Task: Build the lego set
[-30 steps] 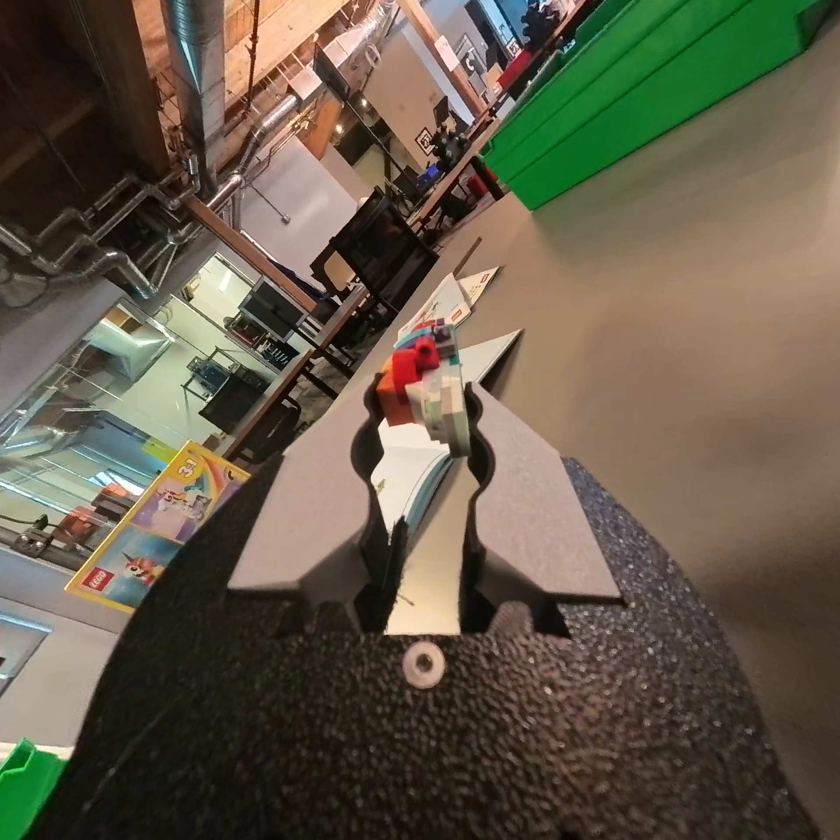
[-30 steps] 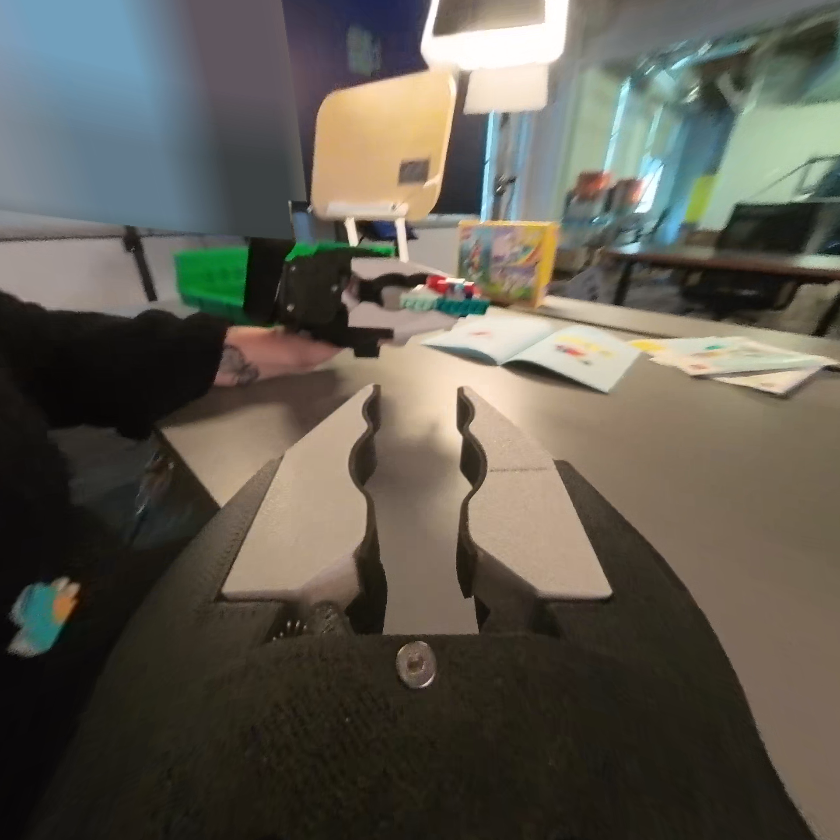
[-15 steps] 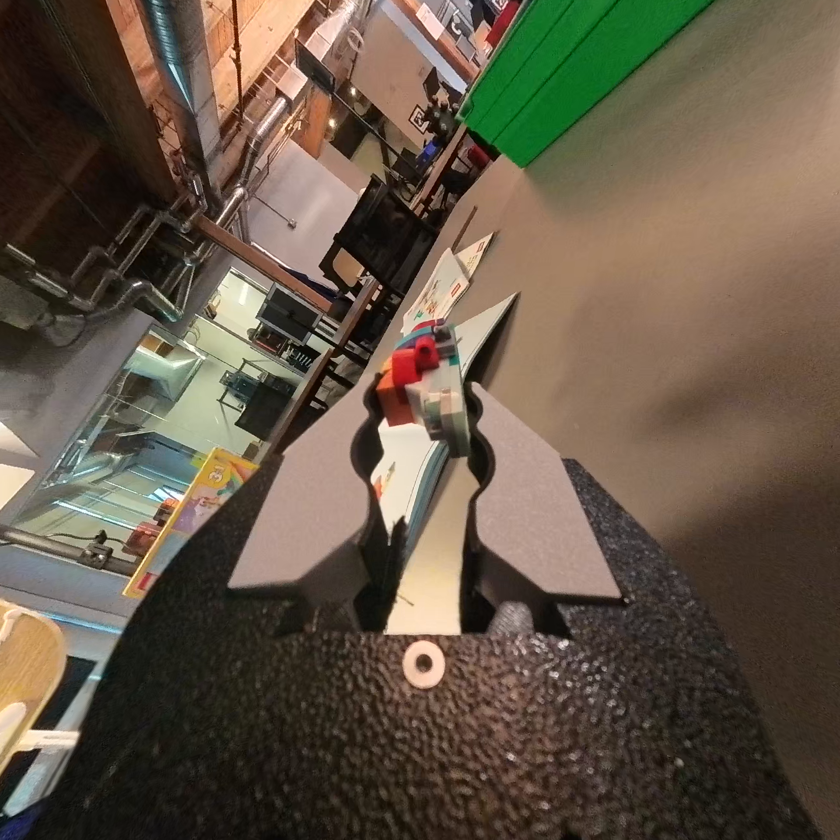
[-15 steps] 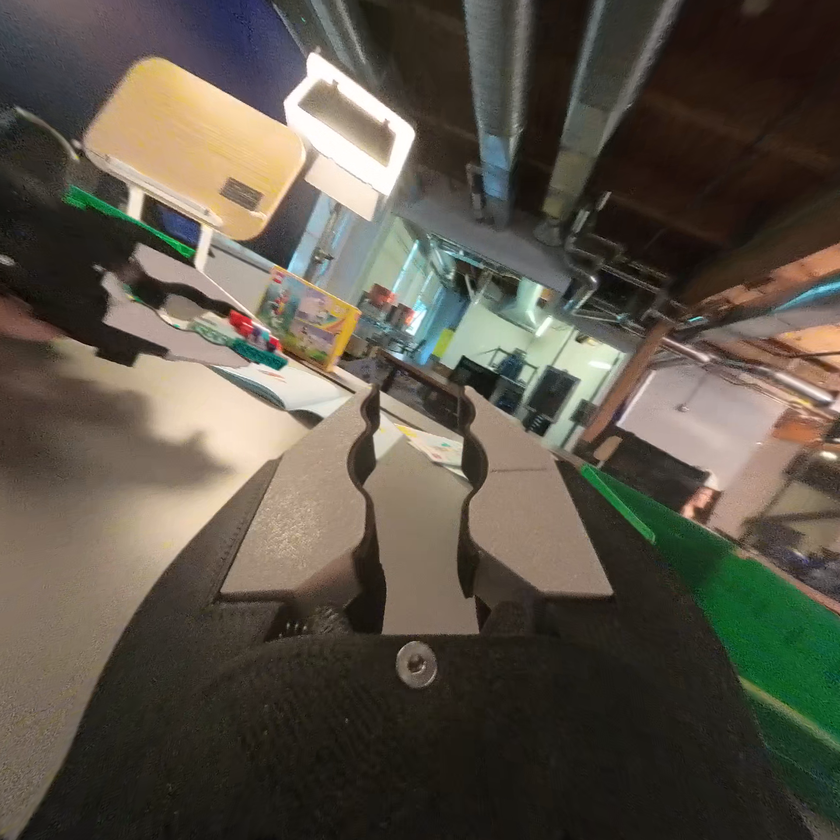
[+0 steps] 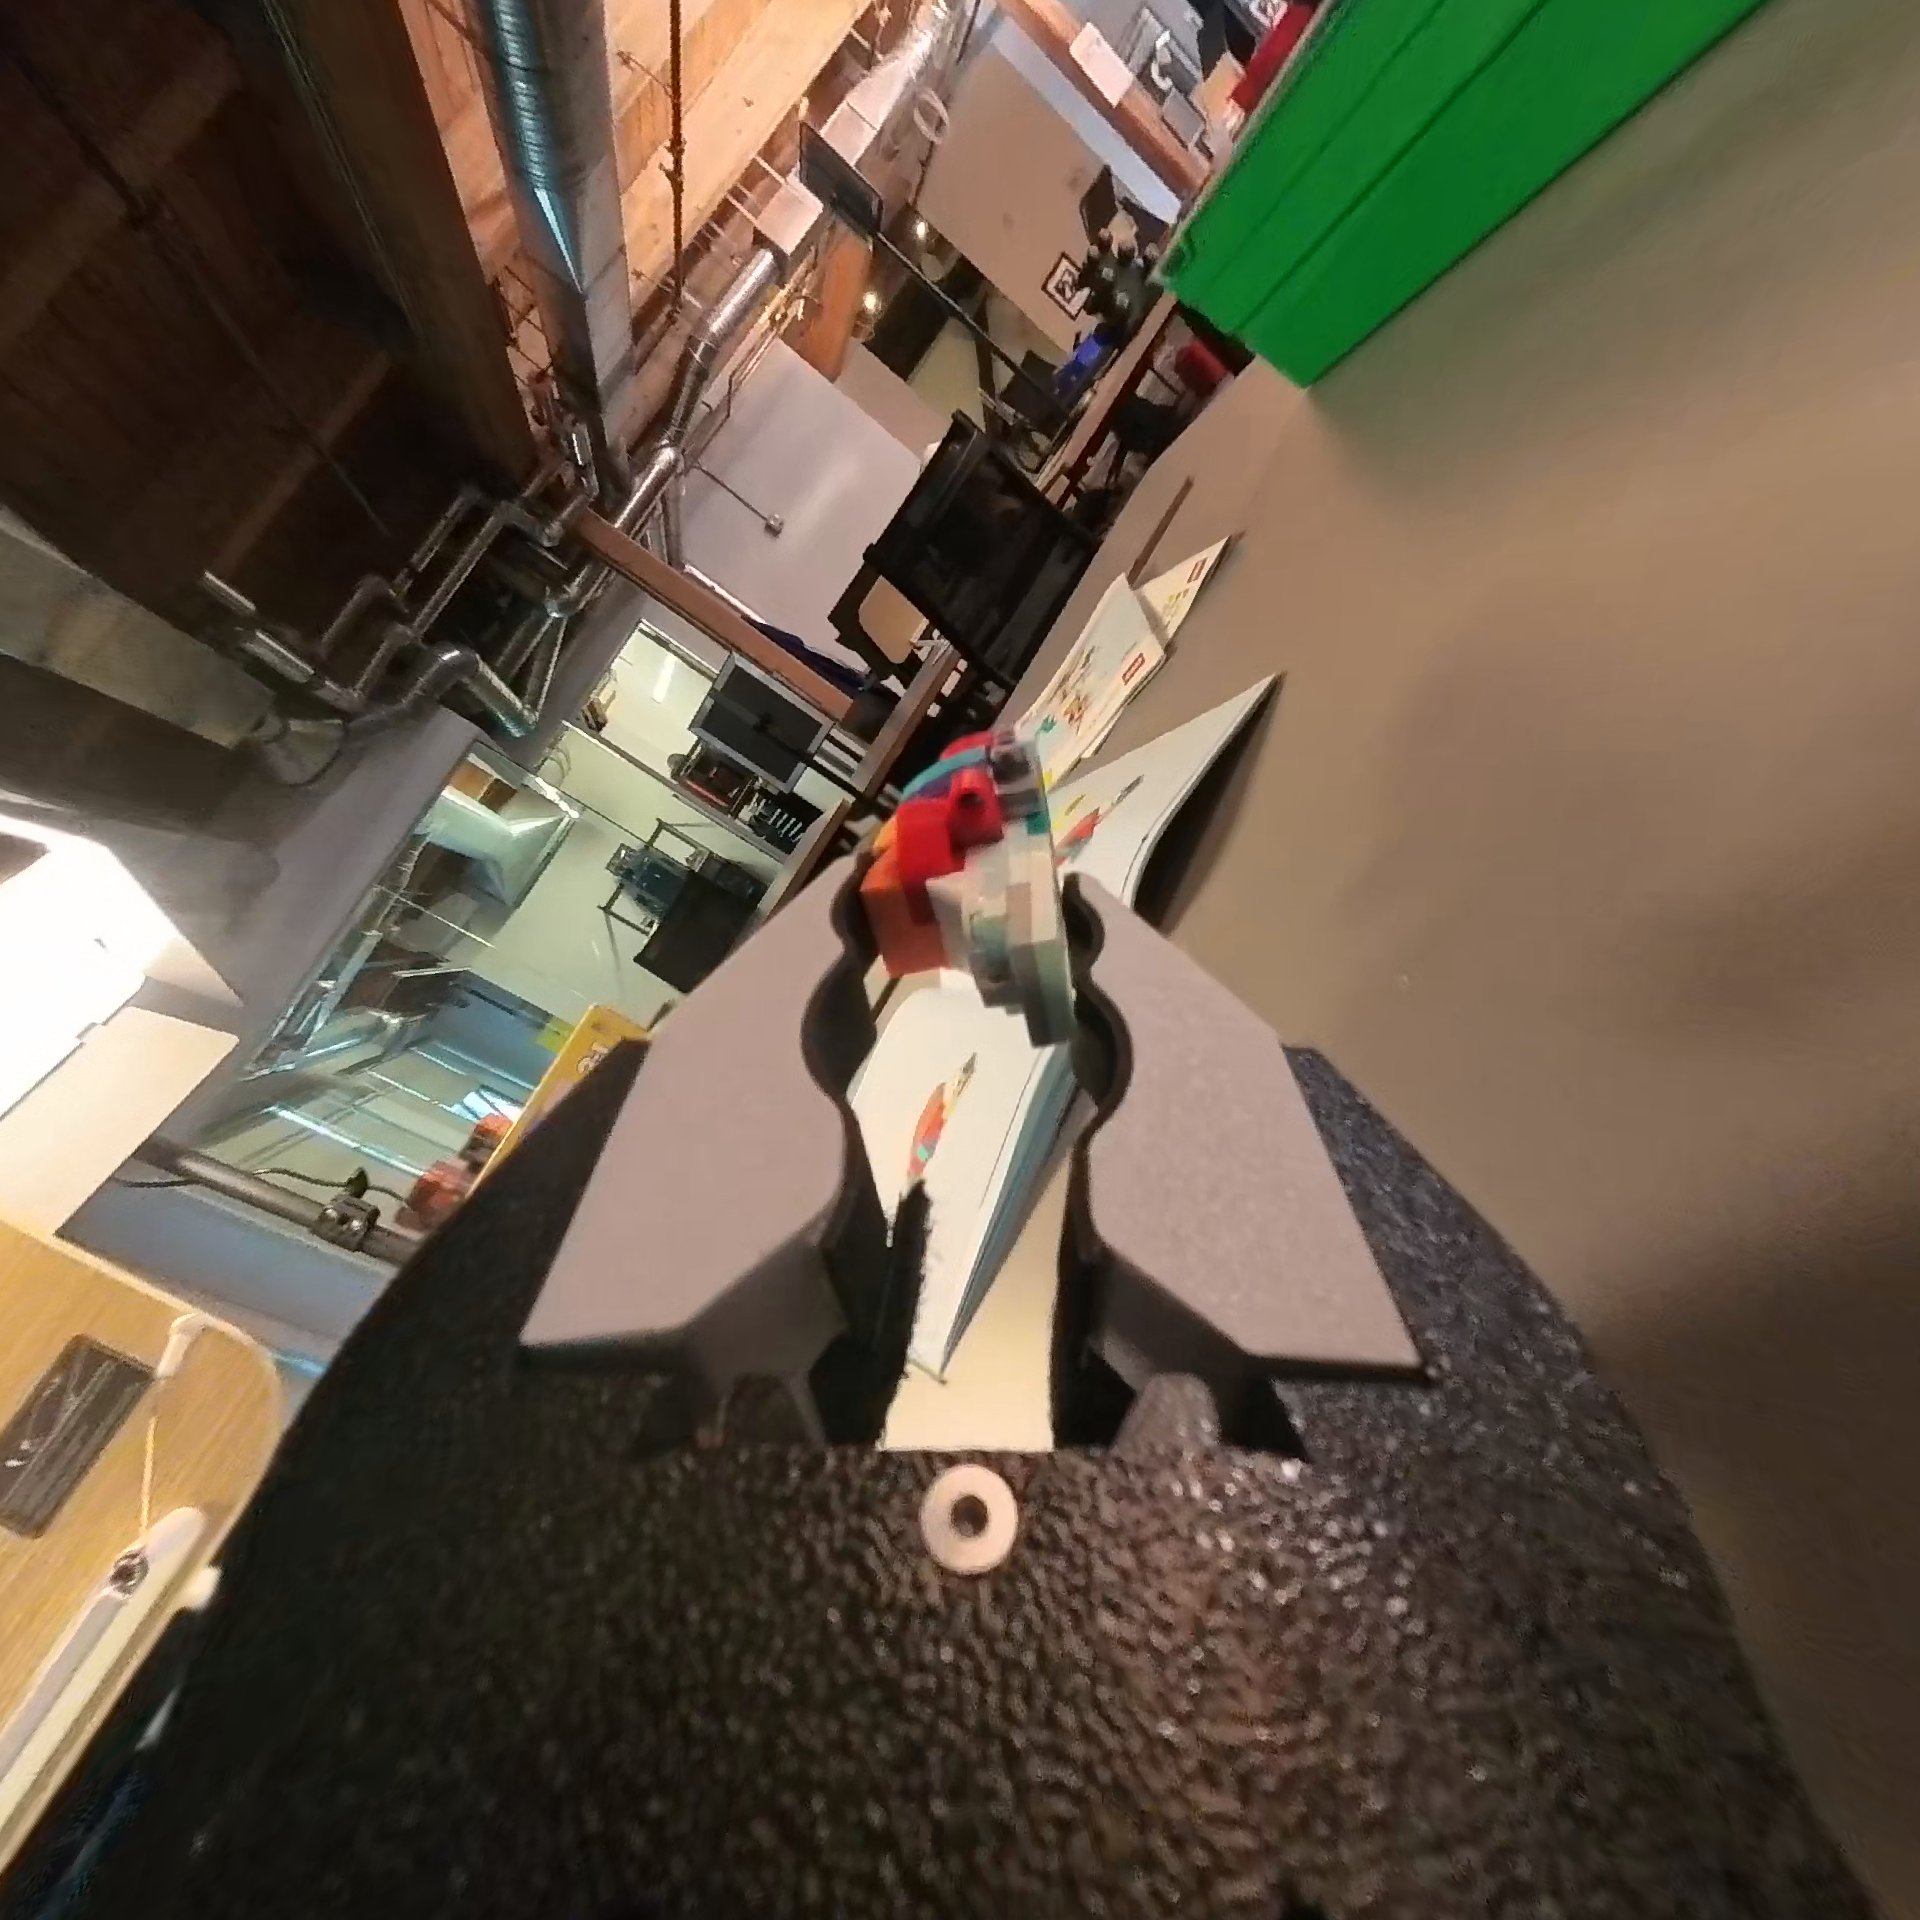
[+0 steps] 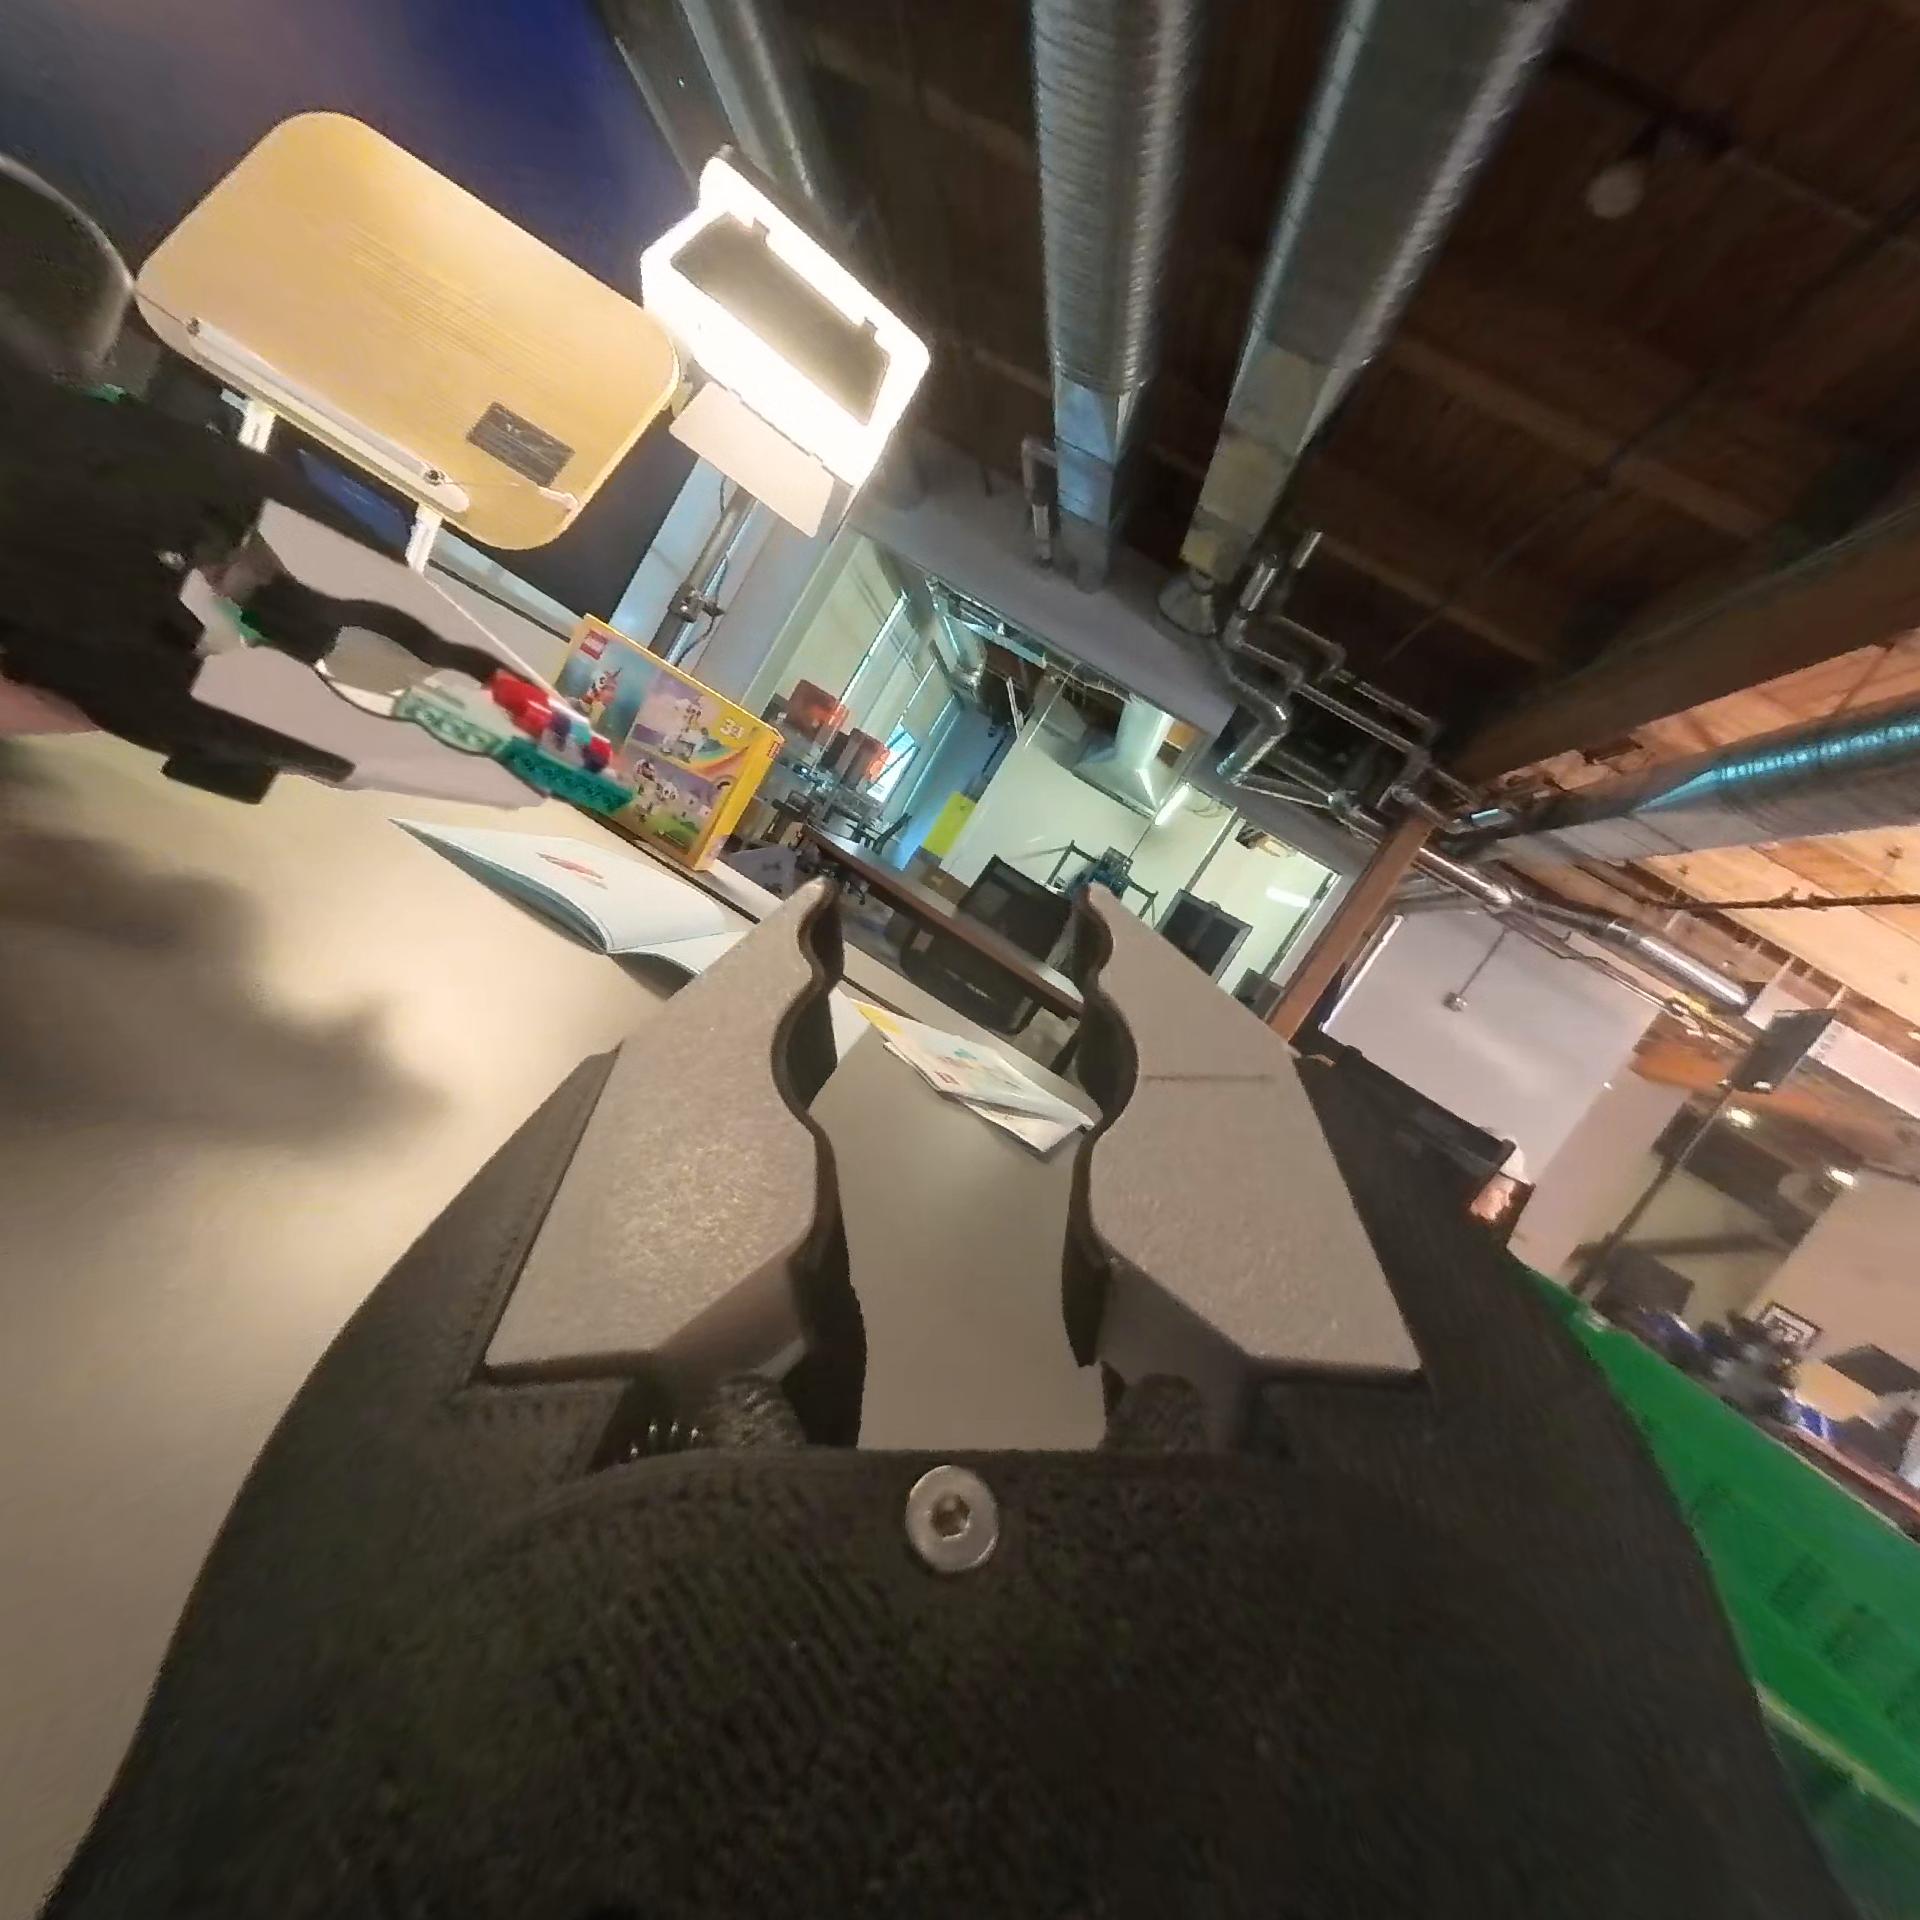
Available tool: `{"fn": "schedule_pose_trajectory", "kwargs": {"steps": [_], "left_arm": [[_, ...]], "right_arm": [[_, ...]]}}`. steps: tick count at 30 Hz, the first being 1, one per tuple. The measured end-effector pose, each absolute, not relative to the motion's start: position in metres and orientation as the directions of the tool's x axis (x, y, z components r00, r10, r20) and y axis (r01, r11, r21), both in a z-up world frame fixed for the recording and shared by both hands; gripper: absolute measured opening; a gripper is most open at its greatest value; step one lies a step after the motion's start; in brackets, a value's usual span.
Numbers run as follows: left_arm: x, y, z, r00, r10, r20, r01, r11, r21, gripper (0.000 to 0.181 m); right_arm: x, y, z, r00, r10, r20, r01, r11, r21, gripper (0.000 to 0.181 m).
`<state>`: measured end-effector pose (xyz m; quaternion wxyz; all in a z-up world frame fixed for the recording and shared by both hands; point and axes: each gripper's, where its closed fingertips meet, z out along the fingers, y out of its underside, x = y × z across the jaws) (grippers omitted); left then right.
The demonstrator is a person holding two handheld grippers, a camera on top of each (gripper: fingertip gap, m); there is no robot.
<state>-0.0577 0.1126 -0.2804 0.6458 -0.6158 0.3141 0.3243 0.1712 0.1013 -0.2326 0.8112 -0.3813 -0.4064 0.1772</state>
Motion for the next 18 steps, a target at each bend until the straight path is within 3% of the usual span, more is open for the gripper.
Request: {"fn": "schedule_pose_trajectory", "kwargs": {"steps": [12, 15, 18], "left_arm": [[-0.067, 0.120, -0.289, 0.484, 0.065, -0.873, -0.871, -0.065, -0.487, 0.032], [-0.065, 0.119, -0.288, 0.487, 0.060, -0.871, -0.871, -0.045, -0.490, 0.032], [-0.064, 0.118, -0.286, 0.493, 0.066, -0.868, -0.868, -0.031, -0.496, 0.033]], "right_arm": [[0.161, 0.073, -0.242, 0.462, 0.619, 0.635, -0.005, 0.717, -0.697, 0.038], [0.152, 0.035, -0.255, 0.251, 0.683, 0.685, -0.052, 0.717, -0.695, 0.023], [0.158, -0.039, -0.291, -0.174, 0.741, 0.649, -0.027, 0.655, -0.755, 0.015]]}}
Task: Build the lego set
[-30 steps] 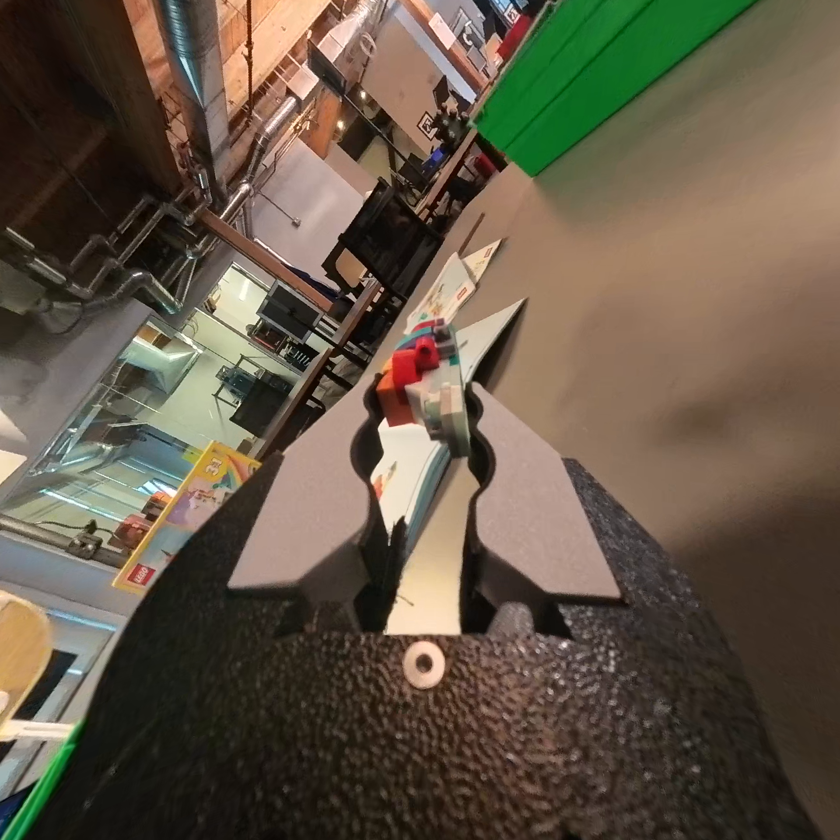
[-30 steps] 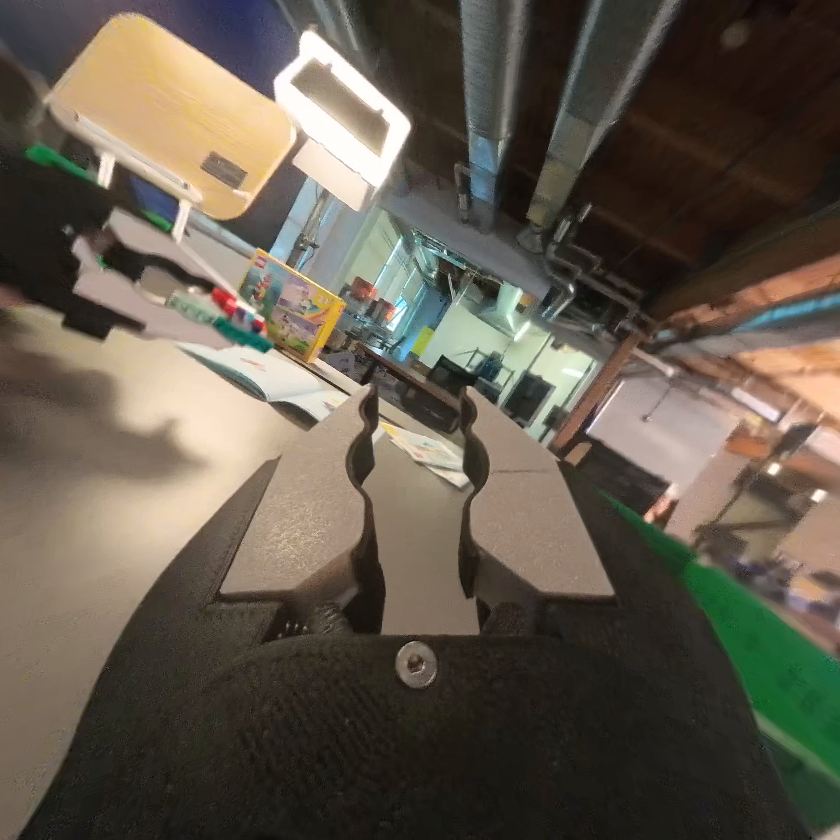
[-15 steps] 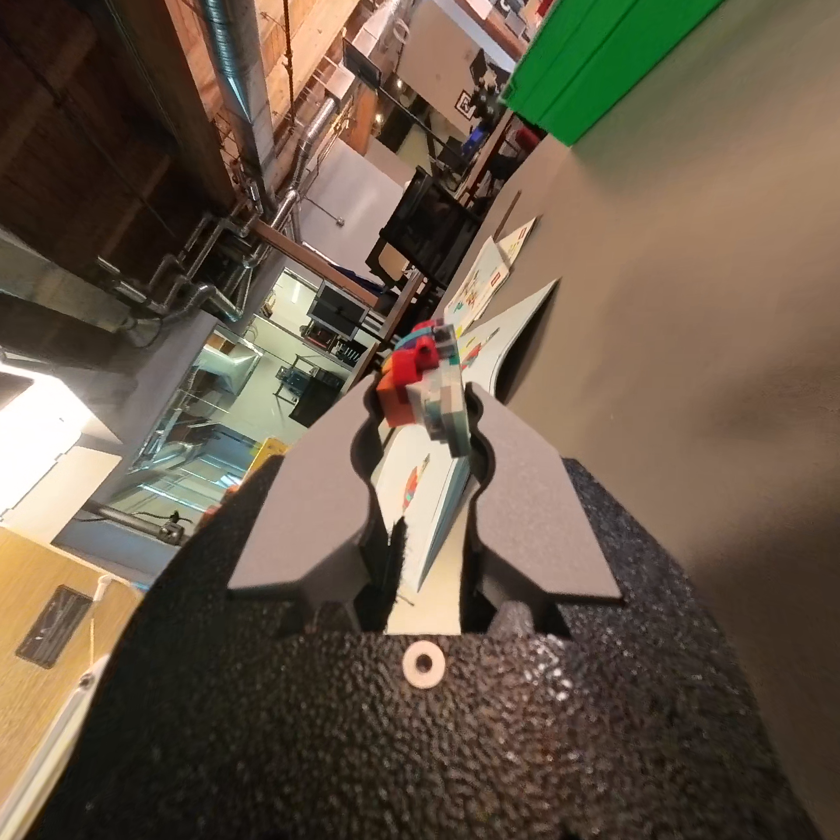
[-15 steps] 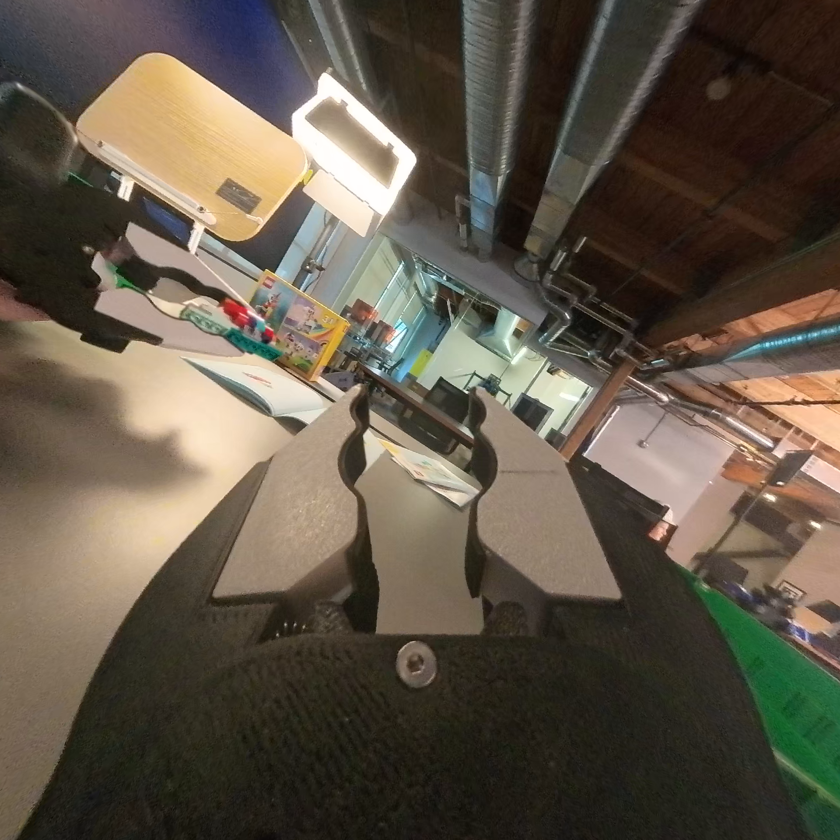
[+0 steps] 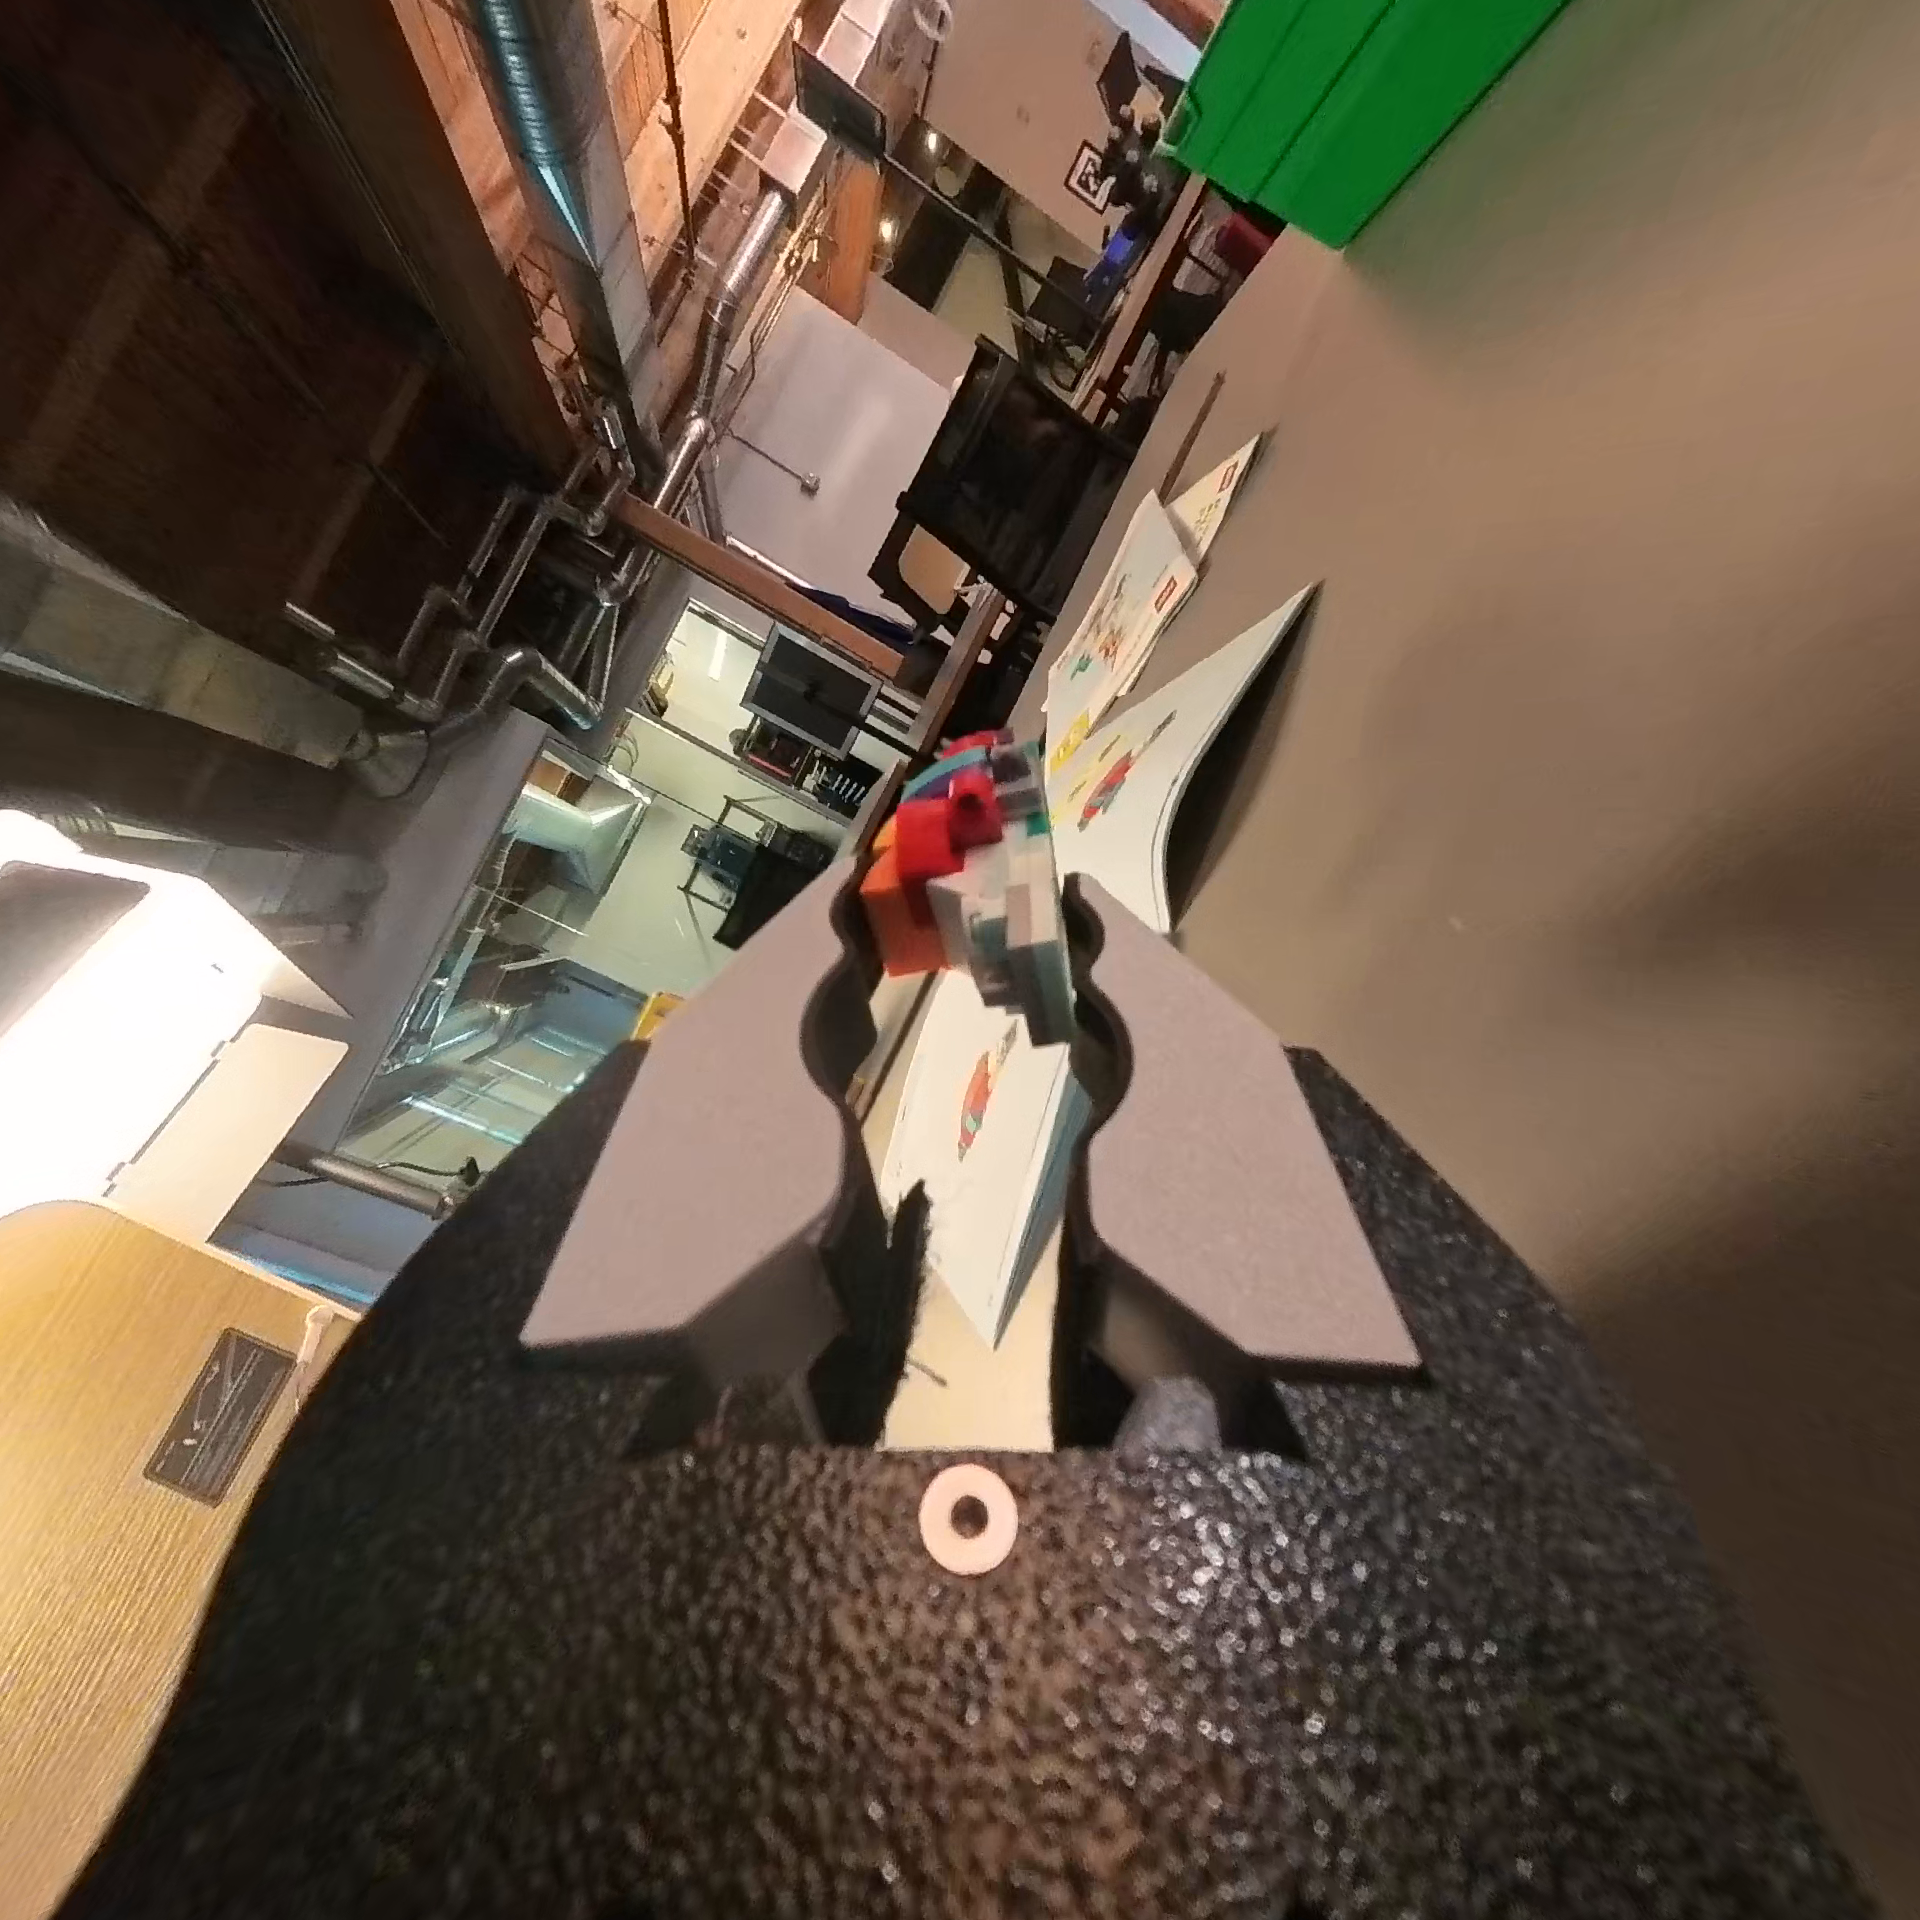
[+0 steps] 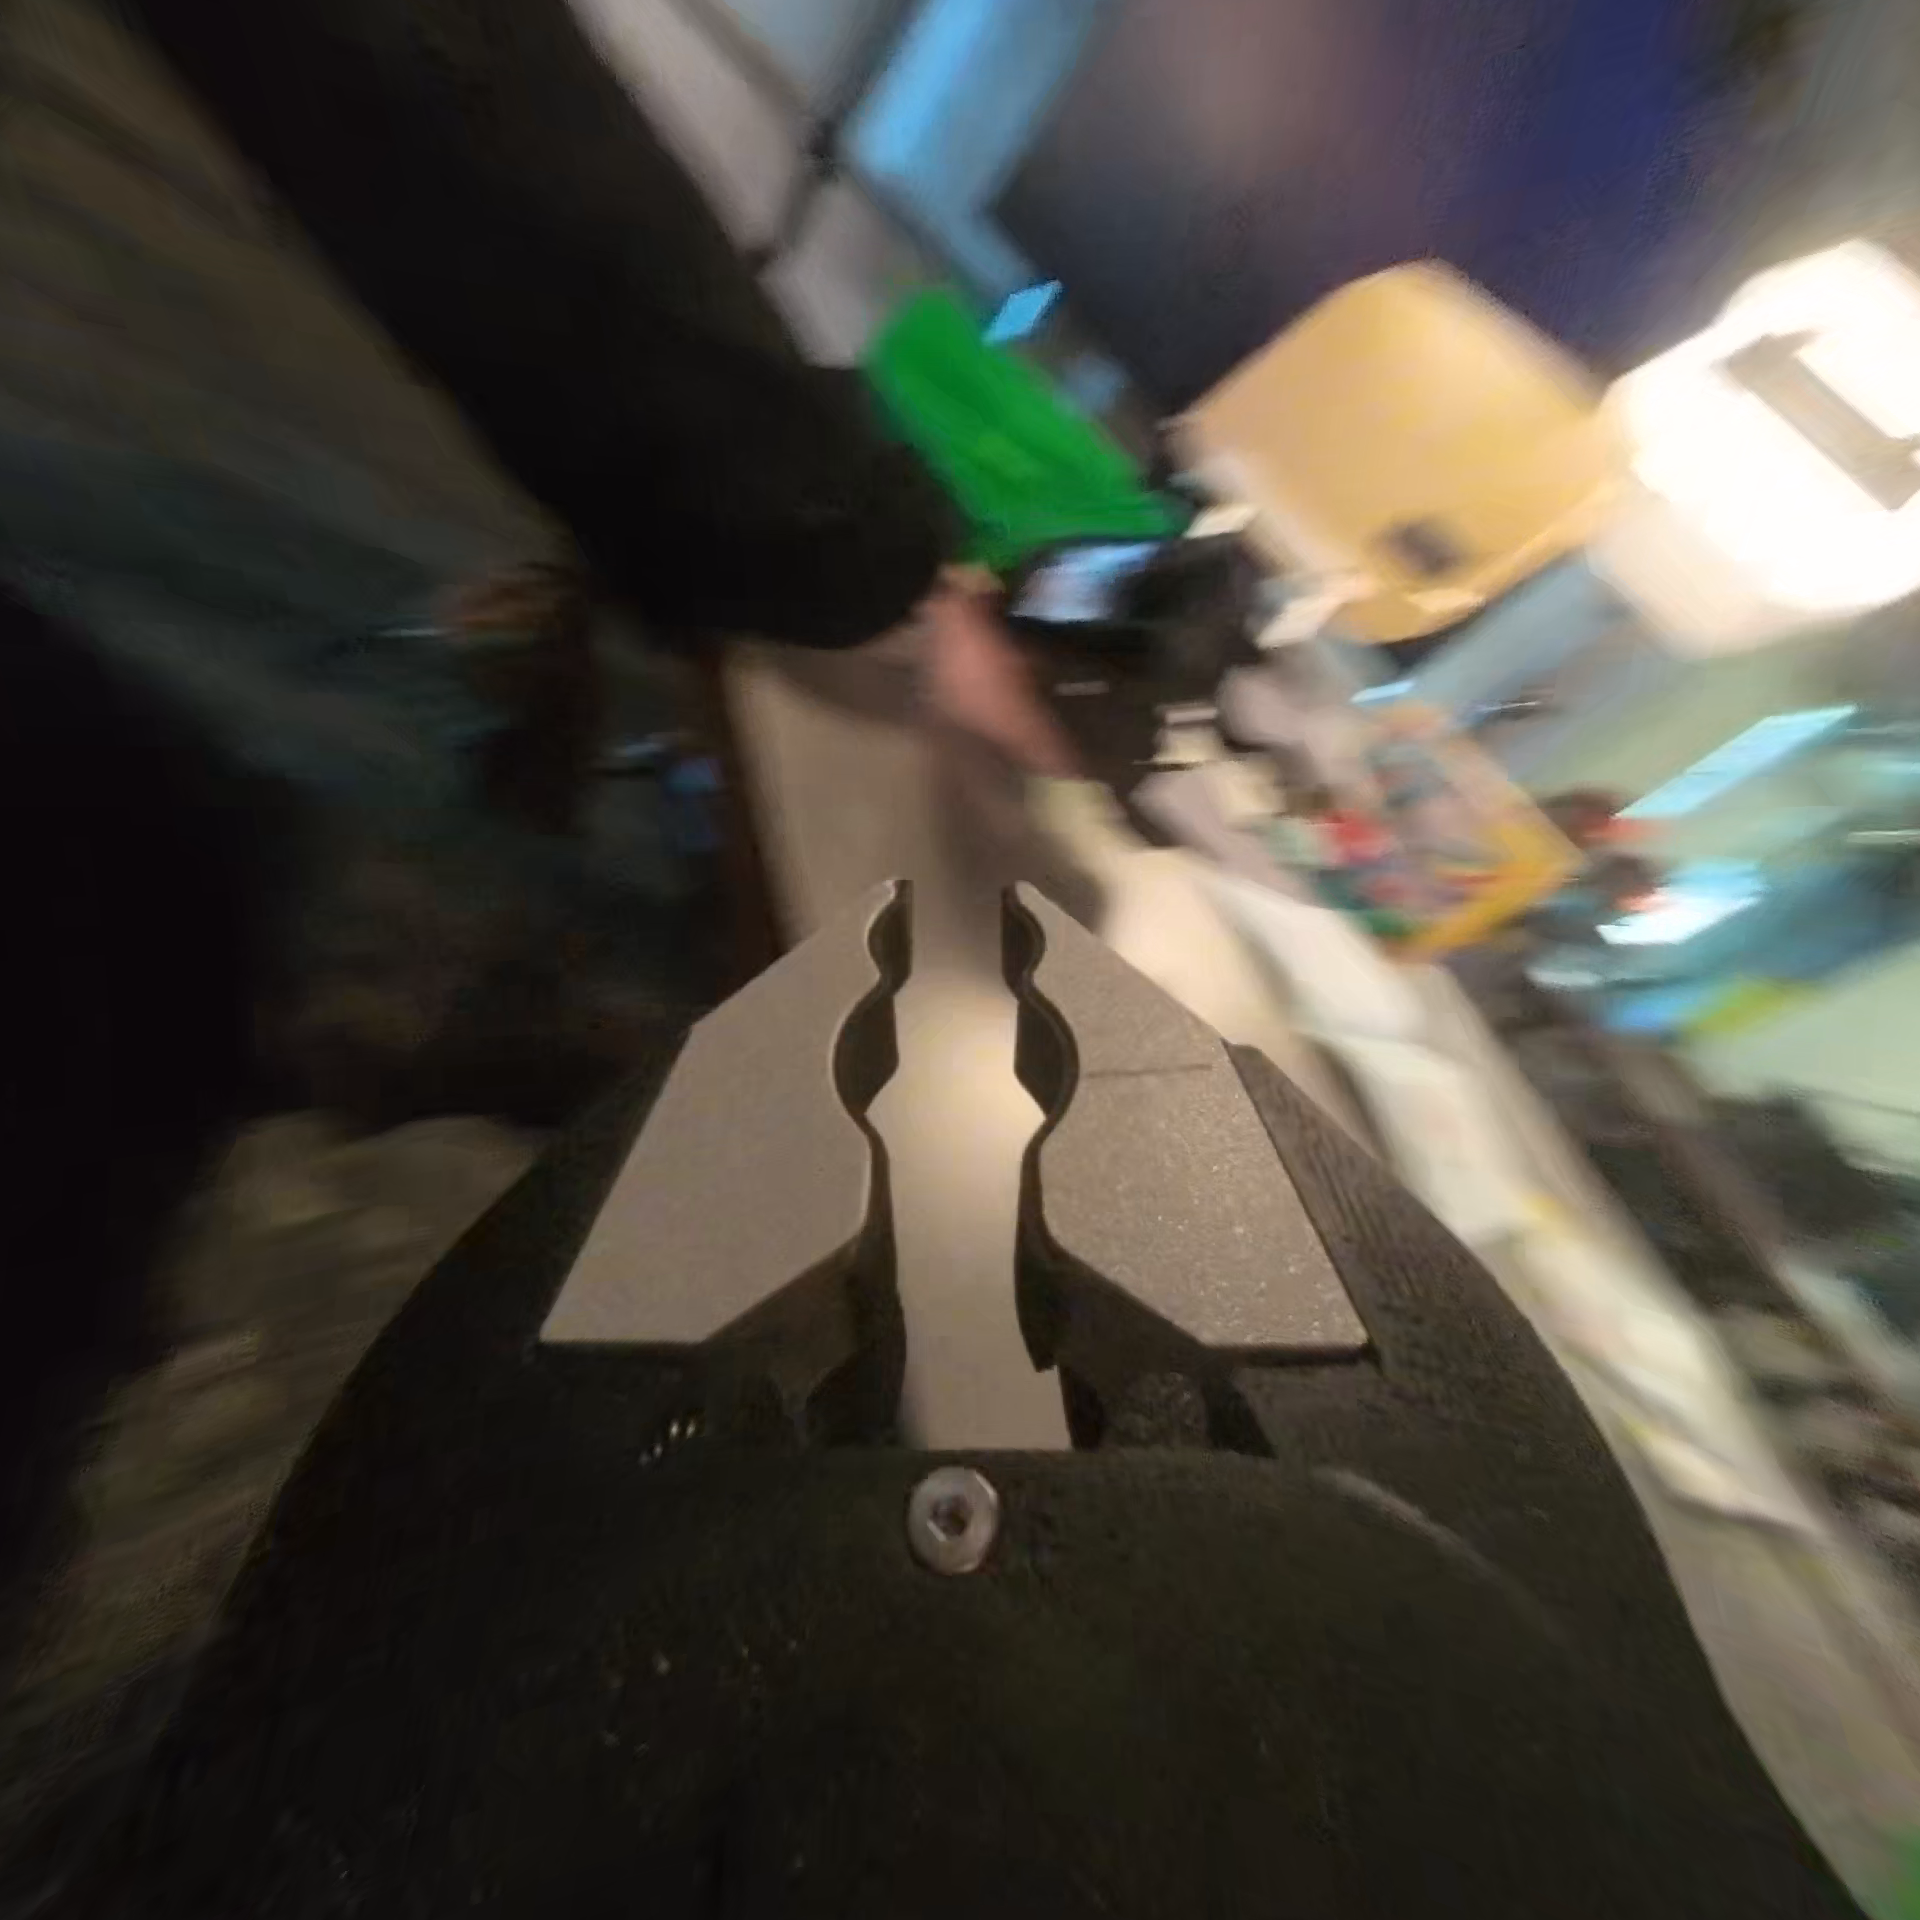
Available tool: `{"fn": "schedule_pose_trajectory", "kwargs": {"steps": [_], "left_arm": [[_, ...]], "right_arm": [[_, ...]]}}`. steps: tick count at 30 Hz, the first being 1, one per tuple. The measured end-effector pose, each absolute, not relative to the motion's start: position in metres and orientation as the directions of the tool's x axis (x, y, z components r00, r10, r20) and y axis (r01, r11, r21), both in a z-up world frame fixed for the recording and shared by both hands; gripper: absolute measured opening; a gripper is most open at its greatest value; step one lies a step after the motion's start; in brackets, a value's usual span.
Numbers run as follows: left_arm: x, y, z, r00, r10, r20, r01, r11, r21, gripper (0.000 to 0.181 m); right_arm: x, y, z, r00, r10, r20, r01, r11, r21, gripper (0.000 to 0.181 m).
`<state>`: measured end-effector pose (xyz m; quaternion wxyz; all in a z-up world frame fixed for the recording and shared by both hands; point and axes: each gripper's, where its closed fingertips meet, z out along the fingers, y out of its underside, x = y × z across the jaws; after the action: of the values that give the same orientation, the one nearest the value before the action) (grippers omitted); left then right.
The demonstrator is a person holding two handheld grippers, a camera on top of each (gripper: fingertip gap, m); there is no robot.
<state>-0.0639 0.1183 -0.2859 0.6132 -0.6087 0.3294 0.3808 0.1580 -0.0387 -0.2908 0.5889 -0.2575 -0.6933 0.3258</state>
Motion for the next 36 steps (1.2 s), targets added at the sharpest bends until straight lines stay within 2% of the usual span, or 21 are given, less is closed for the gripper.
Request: {"fn": "schedule_pose_trajectory", "kwargs": {"steps": [2, 4, 6, 9, 12, 21, 27, 33, 36], "left_arm": [[-0.060, 0.117, -0.286, 0.491, 0.058, -0.869, -0.871, -0.010, -0.492, 0.032], [-0.057, 0.117, -0.288, 0.479, 0.045, -0.877, -0.878, -0.003, -0.480, 0.033], [-0.056, 0.117, -0.290, 0.465, 0.039, -0.884, -0.885, -0.007, -0.466, 0.033], [-0.056, 0.116, -0.291, 0.455, 0.034, -0.890, -0.890, -0.012, -0.456, 0.033], [-0.059, 0.117, -0.291, 0.458, 0.038, -0.888, -0.888, -0.020, -0.459, 0.033], [-0.058, 0.114, -0.294, 0.445, 0.027, -0.895, -0.895, -0.017, -0.446, 0.033], [-0.060, 0.116, -0.294, 0.442, 0.027, -0.897, -0.896, -0.026, -0.442, 0.033], [-0.053, 0.117, -0.302, 0.380, -0.008, -0.925, -0.925, -0.023, -0.380, 0.032], [-0.055, 0.116, -0.301, 0.395, 0.000, -0.919, -0.919, -0.026, -0.394, 0.033]], "right_arm": [[0.171, -0.079, -0.333, -0.431, 0.745, 0.509, 0.116, 0.605, -0.788, 0.011], [0.177, -0.097, -0.379, -0.552, 0.755, 0.355, 0.310, 0.581, -0.753, 0.015], [0.168, -0.102, -0.410, -0.551, 0.785, 0.283, 0.423, 0.554, -0.717, 0.018], [0.143, -0.107, -0.438, -0.529, 0.813, 0.243, 0.489, 0.527, -0.695, 0.019], [0.132, -0.108, -0.468, -0.535, 0.825, 0.180, 0.588, 0.517, -0.622, 0.030], [0.129, -0.125, -0.503, -0.581, 0.814, -0.001, 0.708, 0.504, -0.495, 0.050], [0.135, -0.129, -0.515, -0.610, 0.788, -0.079, 0.751, 0.543, -0.376, 0.038], [0.151, -0.119, -0.535, -0.666, 0.744, -0.056, 0.745, 0.658, -0.107, 0.033], [0.153, -0.123, -0.536, -0.719, 0.693, -0.059, 0.695, 0.714, -0.087, 0.024]]}}
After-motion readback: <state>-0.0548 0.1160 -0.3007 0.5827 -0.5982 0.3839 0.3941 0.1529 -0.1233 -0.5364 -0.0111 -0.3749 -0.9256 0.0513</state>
